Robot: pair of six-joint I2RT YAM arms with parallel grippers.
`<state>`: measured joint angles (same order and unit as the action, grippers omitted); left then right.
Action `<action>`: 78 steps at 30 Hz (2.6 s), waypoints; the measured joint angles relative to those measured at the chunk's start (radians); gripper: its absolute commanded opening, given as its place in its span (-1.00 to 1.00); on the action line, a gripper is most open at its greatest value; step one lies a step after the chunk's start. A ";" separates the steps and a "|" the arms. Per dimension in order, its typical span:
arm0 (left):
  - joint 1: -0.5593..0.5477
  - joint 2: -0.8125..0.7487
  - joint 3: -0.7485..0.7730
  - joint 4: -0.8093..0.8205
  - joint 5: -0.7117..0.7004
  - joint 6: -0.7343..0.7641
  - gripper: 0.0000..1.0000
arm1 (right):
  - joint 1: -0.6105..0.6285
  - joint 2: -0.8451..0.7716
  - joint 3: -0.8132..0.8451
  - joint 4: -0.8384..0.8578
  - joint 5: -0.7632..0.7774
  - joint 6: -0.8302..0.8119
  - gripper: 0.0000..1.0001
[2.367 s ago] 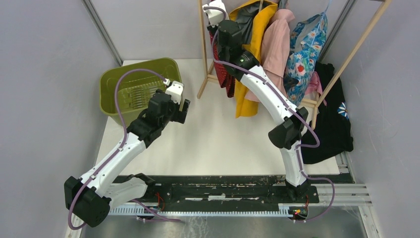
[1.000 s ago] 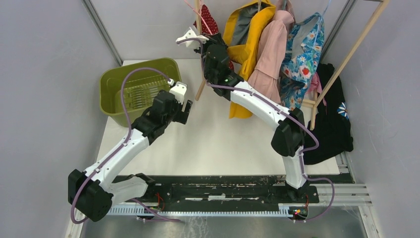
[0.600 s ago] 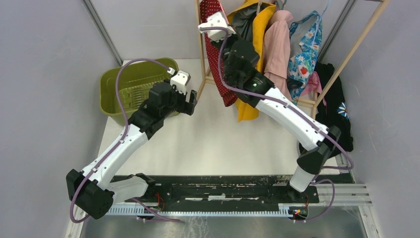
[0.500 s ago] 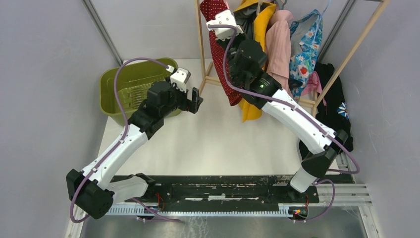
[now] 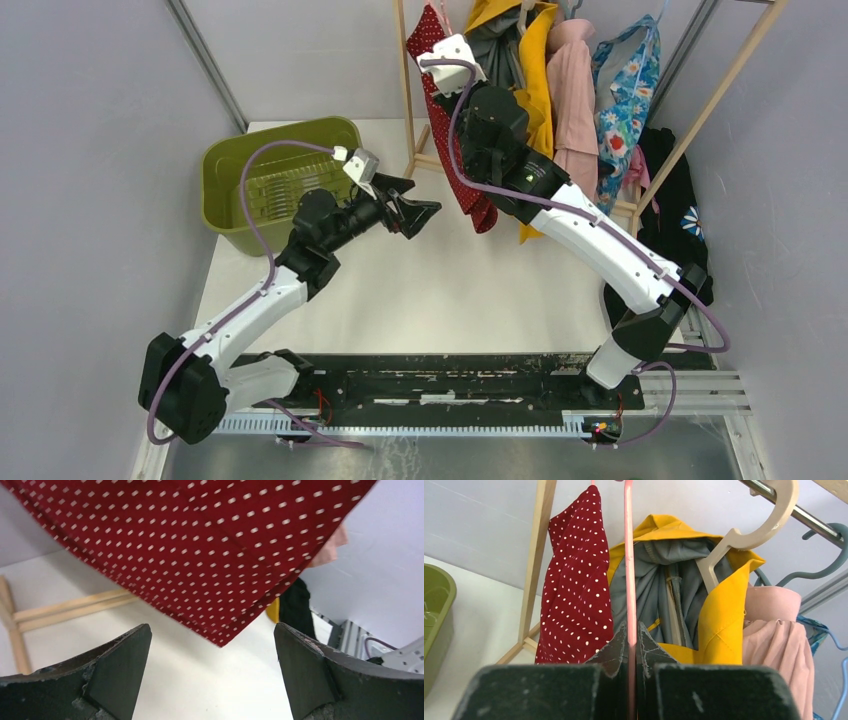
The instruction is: Remove the skirt from the hanger
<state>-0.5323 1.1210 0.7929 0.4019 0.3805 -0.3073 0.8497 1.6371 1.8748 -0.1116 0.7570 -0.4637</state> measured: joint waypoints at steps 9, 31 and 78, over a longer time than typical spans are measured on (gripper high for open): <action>-0.108 0.039 -0.008 0.219 0.038 -0.017 0.98 | 0.009 0.000 0.000 -0.033 -0.034 0.050 -0.98; -0.233 0.236 0.103 0.208 -0.304 0.321 0.98 | 0.014 -0.034 -0.003 -0.093 -0.069 0.090 -0.98; -0.191 -0.203 0.365 -0.389 -1.090 0.657 -0.94 | -0.002 -0.051 -0.092 -0.007 -0.014 0.078 -0.98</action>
<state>-0.7231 0.9176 1.1580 0.0132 -0.7097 0.3500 0.8478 1.5860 1.7824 -0.1184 0.7429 -0.3855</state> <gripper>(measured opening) 0.066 0.045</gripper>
